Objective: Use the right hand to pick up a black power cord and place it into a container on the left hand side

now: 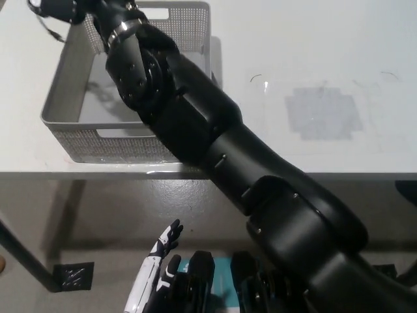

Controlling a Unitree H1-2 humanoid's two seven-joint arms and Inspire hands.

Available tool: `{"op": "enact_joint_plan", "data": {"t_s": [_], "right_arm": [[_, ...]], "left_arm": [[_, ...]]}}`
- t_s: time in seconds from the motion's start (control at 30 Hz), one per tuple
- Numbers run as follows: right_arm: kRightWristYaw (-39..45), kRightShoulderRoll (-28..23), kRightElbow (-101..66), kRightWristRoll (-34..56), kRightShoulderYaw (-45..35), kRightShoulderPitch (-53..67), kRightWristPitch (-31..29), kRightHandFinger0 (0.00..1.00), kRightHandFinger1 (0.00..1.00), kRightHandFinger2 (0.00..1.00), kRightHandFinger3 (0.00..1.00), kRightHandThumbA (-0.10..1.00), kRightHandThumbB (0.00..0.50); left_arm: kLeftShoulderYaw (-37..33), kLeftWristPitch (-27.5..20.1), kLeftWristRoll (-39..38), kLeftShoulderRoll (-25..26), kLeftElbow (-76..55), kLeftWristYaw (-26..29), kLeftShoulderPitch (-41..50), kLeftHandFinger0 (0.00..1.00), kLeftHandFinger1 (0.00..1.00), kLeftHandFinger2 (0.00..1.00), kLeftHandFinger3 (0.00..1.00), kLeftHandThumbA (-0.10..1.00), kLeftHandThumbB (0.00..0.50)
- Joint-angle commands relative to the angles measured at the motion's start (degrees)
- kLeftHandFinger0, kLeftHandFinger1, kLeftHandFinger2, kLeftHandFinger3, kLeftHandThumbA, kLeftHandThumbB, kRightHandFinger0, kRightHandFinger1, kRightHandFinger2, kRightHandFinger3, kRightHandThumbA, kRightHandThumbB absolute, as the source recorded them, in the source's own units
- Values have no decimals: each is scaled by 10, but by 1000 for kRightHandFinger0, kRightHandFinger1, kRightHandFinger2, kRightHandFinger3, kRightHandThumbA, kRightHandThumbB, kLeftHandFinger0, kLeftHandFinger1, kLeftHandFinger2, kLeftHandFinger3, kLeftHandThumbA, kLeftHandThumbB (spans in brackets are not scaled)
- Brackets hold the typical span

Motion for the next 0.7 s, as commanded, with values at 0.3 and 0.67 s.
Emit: {"op": "enact_joint_plan", "data": {"t_s": [0.3,0.67], "right_arm": [[-37,20,117,3,4,-44,-41,0,181,723,708,-100,196],[-39,37,171,-8,30,-10,-53,0,13,170,225,-100,259]], "left_arm": [[-13,-17,9,4,-8,-4,-17,1000,1000,1000,1000,1000,15],[-15,-4,8,7,-16,-9,-30,1000,1000,1000,1000,1000,46]]}}
